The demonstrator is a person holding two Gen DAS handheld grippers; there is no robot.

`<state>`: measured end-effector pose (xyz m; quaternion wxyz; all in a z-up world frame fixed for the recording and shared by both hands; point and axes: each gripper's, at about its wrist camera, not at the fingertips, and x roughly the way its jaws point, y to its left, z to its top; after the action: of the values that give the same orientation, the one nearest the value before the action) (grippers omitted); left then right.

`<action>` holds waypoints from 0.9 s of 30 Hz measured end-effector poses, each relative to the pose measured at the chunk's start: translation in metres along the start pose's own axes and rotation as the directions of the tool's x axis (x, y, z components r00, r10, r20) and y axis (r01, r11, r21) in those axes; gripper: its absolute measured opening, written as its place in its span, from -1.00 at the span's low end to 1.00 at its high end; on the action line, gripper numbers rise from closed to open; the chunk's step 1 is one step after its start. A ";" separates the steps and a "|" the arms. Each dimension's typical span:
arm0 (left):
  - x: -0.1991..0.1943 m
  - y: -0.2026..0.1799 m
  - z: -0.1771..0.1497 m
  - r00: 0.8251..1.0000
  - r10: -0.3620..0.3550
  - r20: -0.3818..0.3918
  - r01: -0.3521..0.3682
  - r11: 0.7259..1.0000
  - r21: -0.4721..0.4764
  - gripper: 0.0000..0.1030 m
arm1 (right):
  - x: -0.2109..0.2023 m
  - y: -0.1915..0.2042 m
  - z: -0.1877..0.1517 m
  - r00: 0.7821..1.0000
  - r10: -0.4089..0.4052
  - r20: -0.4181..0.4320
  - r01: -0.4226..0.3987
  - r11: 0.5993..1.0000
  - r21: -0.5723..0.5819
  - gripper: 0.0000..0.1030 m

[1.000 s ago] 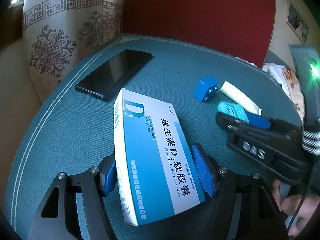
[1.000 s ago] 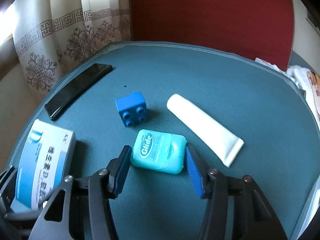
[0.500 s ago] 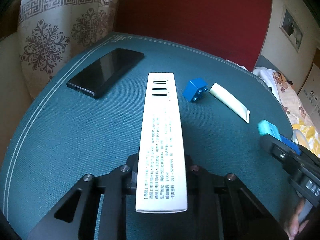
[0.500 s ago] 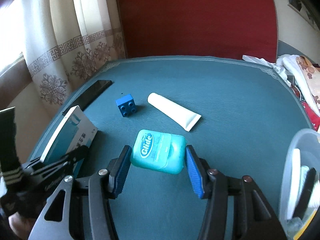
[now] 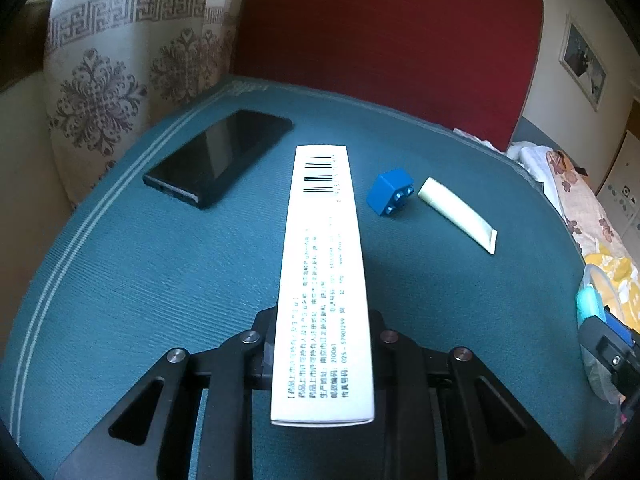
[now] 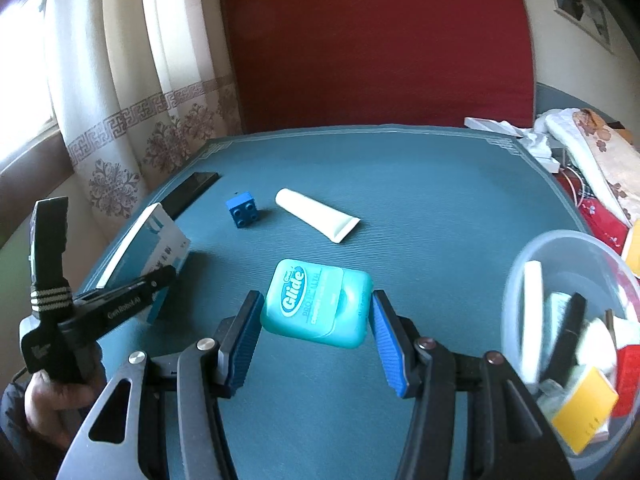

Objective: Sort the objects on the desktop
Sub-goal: 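Carry the vitamin box and floss box over the clear bowl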

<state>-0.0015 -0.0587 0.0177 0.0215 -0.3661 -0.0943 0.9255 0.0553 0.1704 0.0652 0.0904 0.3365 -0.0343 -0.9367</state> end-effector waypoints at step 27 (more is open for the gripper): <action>-0.051 -0.085 -0.017 0.992 -0.125 0.035 0.117 0.979 0.168 -0.50 | -0.074 -0.094 -0.024 0.989 -0.132 0.065 0.123 0.985 0.118 0.13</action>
<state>0.0446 0.0219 0.0559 0.1058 -0.3356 -0.0397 0.9352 0.1126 0.2765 0.0812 0.0096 0.3083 -0.0693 -0.9487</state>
